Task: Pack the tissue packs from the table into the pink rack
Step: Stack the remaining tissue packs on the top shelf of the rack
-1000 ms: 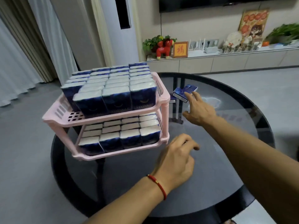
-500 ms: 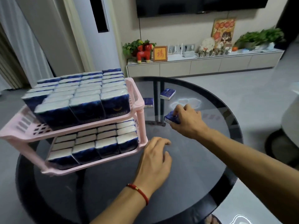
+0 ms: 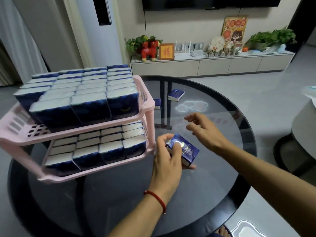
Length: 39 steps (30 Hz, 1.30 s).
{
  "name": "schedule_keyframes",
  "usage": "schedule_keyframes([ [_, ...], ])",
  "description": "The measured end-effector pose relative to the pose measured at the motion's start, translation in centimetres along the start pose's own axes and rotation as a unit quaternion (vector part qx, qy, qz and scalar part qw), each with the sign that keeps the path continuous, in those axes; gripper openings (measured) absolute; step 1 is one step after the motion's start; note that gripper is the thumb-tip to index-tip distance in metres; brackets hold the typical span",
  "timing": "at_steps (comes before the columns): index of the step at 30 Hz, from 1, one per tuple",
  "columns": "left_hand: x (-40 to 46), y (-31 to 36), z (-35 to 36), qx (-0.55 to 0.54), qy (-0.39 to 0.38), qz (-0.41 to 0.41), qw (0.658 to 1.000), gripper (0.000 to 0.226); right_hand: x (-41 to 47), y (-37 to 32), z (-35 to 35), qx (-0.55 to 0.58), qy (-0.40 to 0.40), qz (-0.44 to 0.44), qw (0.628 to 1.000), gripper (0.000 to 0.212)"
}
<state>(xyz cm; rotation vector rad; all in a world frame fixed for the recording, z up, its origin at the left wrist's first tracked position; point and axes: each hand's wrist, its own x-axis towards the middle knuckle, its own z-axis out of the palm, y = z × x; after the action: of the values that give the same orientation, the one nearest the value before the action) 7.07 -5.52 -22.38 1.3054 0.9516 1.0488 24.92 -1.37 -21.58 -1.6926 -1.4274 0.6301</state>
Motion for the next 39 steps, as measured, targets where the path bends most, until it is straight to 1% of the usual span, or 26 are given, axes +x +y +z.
schedule_keyframes([
  [2, -0.1, 0.0, 0.1, -0.019, -0.007, 0.013, 1.000, 0.016, 4.9, 1.4, 1.3, -0.114, 0.033, -0.004, 0.993, 0.045],
  [4, 0.0, -0.2, 0.2, -0.032, -0.001, 0.024, 0.999, 0.018, 9.2, 2.1, 2.7, -0.167, 0.053, -0.007, 0.984, 0.059],
  [6, 0.2, -0.8, 0.1, -0.022, 0.008, 0.041, 0.999, 0.020, 13.0, 2.5, 3.5, -0.238, 0.054, 0.001, 0.970, 0.071],
  [8, 0.2, -1.1, -0.1, 0.011, 0.004, 0.058, 0.998, 0.024, 16.3, 3.4, 3.8, -0.318, 0.043, 0.015, 0.947, 0.073],
  [10, 0.2, -1.3, -0.2, 0.009, -0.004, 0.043, 0.999, 0.034, 18.0, 4.3, 3.9, -0.362, 0.027, 0.008, 0.932, 0.067],
  [12, 0.0, -1.3, -0.2, 0.006, -0.015, 0.030, 0.999, 0.044, 17.8, 4.6, 3.6, -0.342, 0.032, -0.019, 0.939, 0.056],
  [15, -0.1, -1.0, -0.1, 0.020, -0.010, 0.043, 0.999, 0.045, 14.9, 3.7, 2.1, -0.283, 0.050, -0.076, 0.955, 0.033],
  [18, -0.2, -0.8, 0.0, 0.018, -0.009, 0.040, 0.999, 0.045, 10.0, 2.2, 0.3, -0.230, 0.043, -0.046, 0.971, 0.028],
  [22, -0.6, -0.5, -0.1, 0.004, -0.019, 0.047, 0.999, 0.040, 2.5, 0.8, -1.6, -0.204, -0.006, -0.018, 0.979, 0.036],
  [25, -1.3, -0.2, -1.0, 0.006, -0.035, 0.036, 0.999, 0.034, -2.6, 0.2, -3.5, -0.240, -0.034, 0.018, 0.970, 0.046],
  [27, -2.3, 0.1, -2.1, 0.012, -0.043, 0.013, 0.999, 0.035, -5.6, -0.4, -4.7, -0.255, -0.052, 0.044, 0.965, 0.063],
  [29, -3.5, 0.5, -3.3, 0.017, -0.044, -0.006, 0.999, 0.034, -8.4, -1.4, -5.4, -0.250, -0.064, 0.048, 0.965, 0.088],
  [30, -4.0, 0.8, -3.9, 0.023, -0.047, -0.011, 0.999, 0.033, -9.9, -2.1, -5.5, -0.241, -0.059, 0.033, 0.968, 0.095],
  [31, -4.5, 1.2, -4.5, 0.030, -0.050, -0.015, 0.998, 0.033, -11.4, -3.0, -5.4, -0.229, -0.053, 0.003, 0.972, 0.097],
  [33, -5.4, 2.0, -5.7, 0.031, -0.049, -0.023, 0.998, 0.031, -13.7, -5.1, -4.4, -0.207, -0.058, -0.085, 0.973, 0.090],
  [35, -6.5, 2.7, -6.8, -0.008, -0.053, -0.035, 0.998, 0.025, -15.2, -7.1, -2.6, -0.202, -0.082, -0.178, 0.960, 0.087],
  [36, -7.2, 3.0, -7.3, -0.025, -0.064, -0.035, 0.997, 0.025, -15.6, -7.8, -1.5, -0.207, -0.087, -0.218, 0.950, 0.088],
  [37, -7.8, 3.1, -7.8, -0.018, -0.076, -0.028, 0.997, 0.032, -15.8, -8.4, -0.4, -0.217, -0.088, -0.248, 0.940, 0.089],
  [39, -8.6, 3.1, -9.1, 0.056, -0.082, 0.006, 0.995, 0.046, -15.9, -9.3, 1.8, -0.251, -0.086, -0.289, 0.920, 0.092],
])
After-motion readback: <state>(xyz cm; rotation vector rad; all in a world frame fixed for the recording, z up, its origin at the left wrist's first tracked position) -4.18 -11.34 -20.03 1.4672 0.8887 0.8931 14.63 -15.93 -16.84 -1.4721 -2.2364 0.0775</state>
